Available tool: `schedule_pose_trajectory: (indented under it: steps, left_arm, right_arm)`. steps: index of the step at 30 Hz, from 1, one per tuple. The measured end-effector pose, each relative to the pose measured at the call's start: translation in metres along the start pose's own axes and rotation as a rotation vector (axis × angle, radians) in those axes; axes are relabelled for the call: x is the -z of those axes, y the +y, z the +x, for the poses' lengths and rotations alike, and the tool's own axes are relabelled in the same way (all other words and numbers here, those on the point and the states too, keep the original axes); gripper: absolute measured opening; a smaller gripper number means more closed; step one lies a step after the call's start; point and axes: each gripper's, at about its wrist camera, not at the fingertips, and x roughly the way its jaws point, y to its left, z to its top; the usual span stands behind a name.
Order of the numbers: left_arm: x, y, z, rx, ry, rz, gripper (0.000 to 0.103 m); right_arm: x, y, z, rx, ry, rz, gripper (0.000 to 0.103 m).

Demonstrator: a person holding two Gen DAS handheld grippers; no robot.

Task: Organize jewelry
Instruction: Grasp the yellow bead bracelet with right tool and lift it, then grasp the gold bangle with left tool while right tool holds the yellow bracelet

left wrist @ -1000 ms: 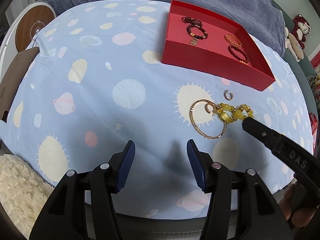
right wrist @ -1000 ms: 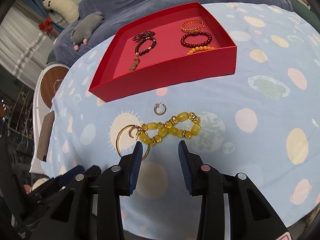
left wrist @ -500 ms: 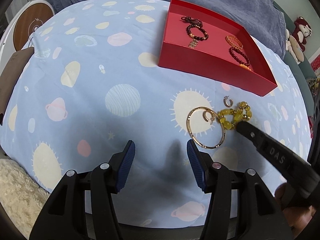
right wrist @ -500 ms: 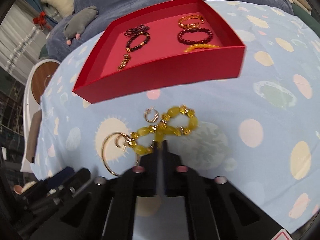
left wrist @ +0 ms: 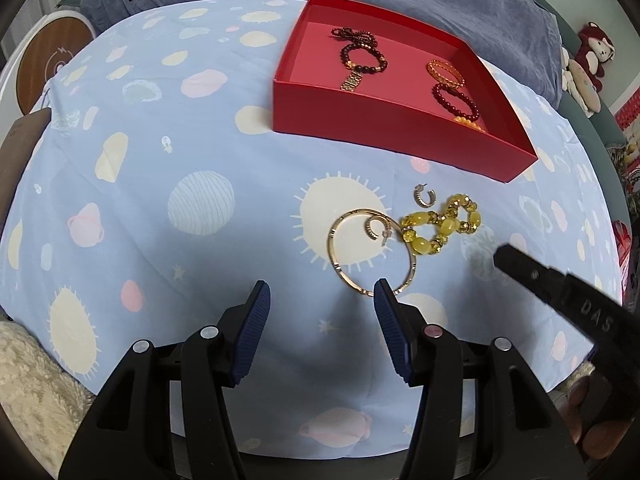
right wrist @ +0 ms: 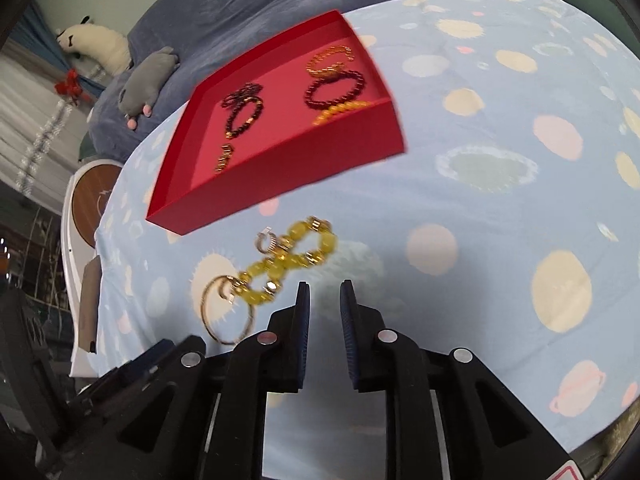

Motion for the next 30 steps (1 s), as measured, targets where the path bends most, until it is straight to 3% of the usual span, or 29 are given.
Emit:
schedule_pose_trajectory:
  steps: [4,9,12,13,15,23,27,30]
  left_arm:
    - [-0.002,0.014,-0.003,-0.013,-0.008,-0.035,0.055]
    - [-0.004,0.026,-0.002,-0.019,-0.006,-0.060,0.056]
    - [-0.006,0.027,0.000,-0.016,-0.001,-0.067,0.056]
    - [-0.006,0.027,0.001,-0.014,0.000,-0.068,0.056]
    - [-0.007,0.025,0.004,-0.009,0.003,-0.068,0.056]
    - [-0.006,0.003,0.011,0.027,0.011,-0.055,0.056]
    - [-0.007,-0.012,0.015,0.020,-0.006,-0.038,0.076]
    - [-0.008,-0.021,0.022,0.025,0.003,-0.026,0.077]
  right_arm:
    - [-0.004,0.023,0.015,0.006,0.018,-0.043,0.032]
    - [-0.008,0.036,0.035,0.048,0.031,-0.071,0.033]
    - [-0.005,0.039,0.040,0.103,0.024,-0.146,0.020]
    - [-0.003,0.041,0.040,0.120,0.027,-0.179,0.010]
    - [0.004,0.035,0.035,0.119,0.035,-0.201,0.009]
    - [0.037,-0.010,-0.001,0.095,0.029,-0.098,0.009]
    - [0.046,-0.014,-0.007,0.084,0.031,-0.092,0.009]
    - [0.045,-0.015,-0.007,0.078,0.033,-0.083,0.009]
